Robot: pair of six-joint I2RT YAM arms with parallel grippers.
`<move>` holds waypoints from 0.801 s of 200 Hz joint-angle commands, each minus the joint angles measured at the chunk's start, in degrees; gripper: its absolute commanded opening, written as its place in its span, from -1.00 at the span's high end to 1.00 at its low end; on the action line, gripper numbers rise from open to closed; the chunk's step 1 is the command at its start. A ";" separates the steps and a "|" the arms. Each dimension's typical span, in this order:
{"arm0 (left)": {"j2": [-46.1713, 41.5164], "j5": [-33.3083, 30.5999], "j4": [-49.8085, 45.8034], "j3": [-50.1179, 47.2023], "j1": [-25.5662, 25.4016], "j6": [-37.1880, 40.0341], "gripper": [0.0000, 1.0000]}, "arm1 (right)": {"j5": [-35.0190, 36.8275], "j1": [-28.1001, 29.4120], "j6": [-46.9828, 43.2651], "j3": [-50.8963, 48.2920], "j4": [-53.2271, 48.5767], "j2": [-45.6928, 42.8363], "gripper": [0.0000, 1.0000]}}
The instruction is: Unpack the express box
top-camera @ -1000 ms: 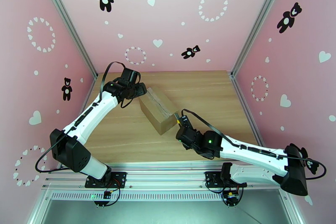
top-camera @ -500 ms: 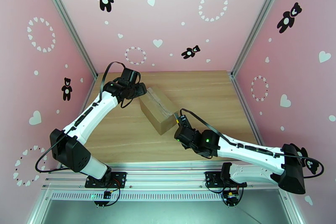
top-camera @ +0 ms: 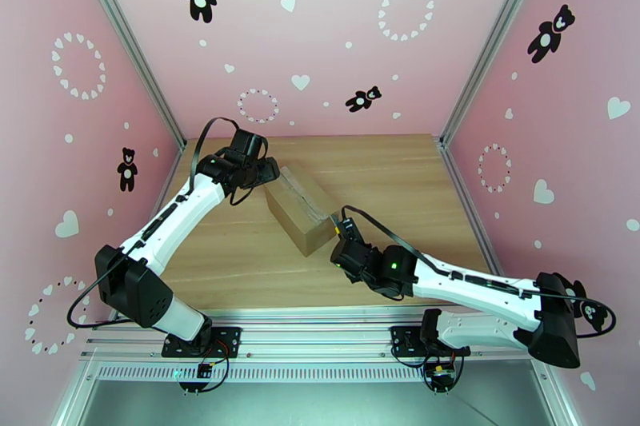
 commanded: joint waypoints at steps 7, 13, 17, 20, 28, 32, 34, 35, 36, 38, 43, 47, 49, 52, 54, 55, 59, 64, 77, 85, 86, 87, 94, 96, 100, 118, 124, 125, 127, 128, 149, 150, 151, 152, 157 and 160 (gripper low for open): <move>0.11 0.90 0.91 -0.52 0.12 -0.60 -0.23 | 0.51 0.42 0.72 1.57 -1.21 0.33 1.00; 0.13 0.88 0.94 -0.39 0.08 -0.55 -0.23 | 0.55 0.42 0.83 1.39 -1.40 0.22 1.00; 0.14 0.88 0.92 -0.29 0.10 -0.51 -0.23 | 0.56 0.42 0.87 1.34 -1.45 0.16 1.00; 0.12 0.90 0.96 -0.25 0.09 -0.51 -0.23 | 0.60 0.42 0.92 1.35 -1.47 0.15 1.00; 0.14 0.81 0.87 -0.18 0.08 -0.51 -0.23 | 0.59 0.42 1.10 1.34 -1.75 0.04 1.00; 0.11 0.73 0.87 -0.11 0.12 -0.43 -0.23 | 0.64 0.42 1.18 1.25 -1.79 -0.02 1.00; 0.14 0.73 0.88 -0.09 0.09 -0.40 -0.23 | 0.62 0.42 1.19 1.19 -1.85 -0.01 1.00; 0.15 0.68 0.84 -0.08 0.08 -0.41 -0.23 | 0.63 0.42 1.17 1.23 -1.83 -0.02 1.00; 0.15 0.66 0.86 -0.04 0.08 -0.42 -0.23 | 0.59 0.42 1.15 1.24 -1.86 -0.03 1.00; 0.13 0.64 0.88 -0.02 0.08 -0.42 -0.23 | 0.58 0.42 1.14 1.26 -1.82 -0.07 1.00; 0.10 0.64 0.80 -0.08 0.13 -0.42 -0.23 | 0.65 0.45 1.15 1.26 -1.86 -0.06 1.00; 0.13 0.64 0.79 -0.01 0.08 -0.41 -0.23 | 0.68 0.43 1.22 1.22 -1.92 -0.03 1.00; 0.17 0.64 0.77 0.03 0.10 -0.42 -0.23 | 0.74 0.42 1.22 1.25 -1.92 -0.10 1.00; 0.22 0.64 0.79 0.05 0.13 -0.42 -0.23 | 0.67 0.45 1.23 1.26 -2.00 -0.11 1.00; 0.21 0.64 0.79 0.06 0.09 -0.42 -0.23 | 0.71 0.43 1.23 1.24 -2.01 -0.07 1.00; 0.23 0.64 0.79 0.08 0.08 -0.42 -0.23 | 0.68 0.43 1.27 1.29 -1.99 -0.10 1.00; 0.17 0.65 0.79 0.11 0.09 -0.42 -0.23 | 0.71 0.49 1.23 1.34 -2.00 -0.07 1.00; 0.21 0.64 0.70 0.10 0.07 -0.41 -0.23 | 0.67 0.51 1.29 1.34 -1.98 -0.04 1.00; 0.22 0.72 0.79 0.15 0.08 -0.51 -0.23 | 0.79 0.68 1.23 1.34 -1.94 -0.06 1.00; 0.26 0.80 0.79 0.10 0.08 -0.59 -0.23 | 0.83 0.73 1.24 1.48 -1.97 0.05 1.00; 0.30 0.81 0.79 0.10 0.08 -0.59 -0.23 | 0.83 0.75 1.23 1.46 -1.98 0.05 1.00; 0.27 0.81 0.79 0.14 0.08 -0.59 -0.23 | 0.78 0.77 1.18 1.49 -1.98 0.06 1.00; 0.33 0.90 0.79 0.11 0.08 -0.59 -0.23 | 0.81 0.78 1.14 1.58 -1.98 0.13 1.00; 0.33 0.90 0.79 0.10 0.08 -0.60 -0.23 | 0.77 0.78 1.14 1.60 -1.94 0.14 1.00; 0.33 0.90 0.79 0.14 0.08 -0.58 -0.23 | 0.75 0.85 1.14 1.60 -1.97 0.17 1.00; 0.39 0.90 0.86 0.16 0.10 -0.60 -0.23 | 0.74 1.03 1.17 1.63 -2.07 0.24 1.00; 0.36 0.89 0.85 0.18 0.08 -0.60 -0.23 | 0.89 1.09 1.20 1.61 -2.14 0.31 1.00; 0.35 0.85 0.86 0.18 0.08 -0.60 -0.23 | 0.94 1.11 1.22 1.61 -2.15 0.27 1.00; 0.36 0.82 0.88 0.23 0.08 -0.60 -0.23 | 0.91 1.12 1.25 1.61 -2.20 0.24 1.00; 0.39 0.86 0.84 0.21 0.08 -0.60 -0.23 | 1.00 1.13 1.24 1.61 -2.22 0.28 1.00; 0.49 0.90 0.86 0.20 0.12 -0.60 -0.23 | 1.29 1.26 1.57 1.55 -2.61 0.23 1.00; 0.50 0.90 0.87 0.19 0.14 -0.60 -0.23 | 1.32 1.28 1.57 1.54 -2.60 0.19 1.00; 0.50 0.90 0.83 0.19 0.11 -0.60 -0.23 | 1.37 1.29 1.62 1.57 -2.60 0.17 1.00; 0.46 0.86 0.86 0.19 0.10 -0.60 -0.23 | 1.40 1.34 1.64 1.55 -2.69 0.15 1.00; 0.48 0.90 0.88 0.21 0.07 -0.60 -0.23 | 1.39 1.30 1.72 1.59 -2.76 0.19 1.00; 0.50 0.90 0.88 0.23 0.13 -0.60 -0.23 | 1.47 1.36 1.67 1.53 -2.80 0.15 1.00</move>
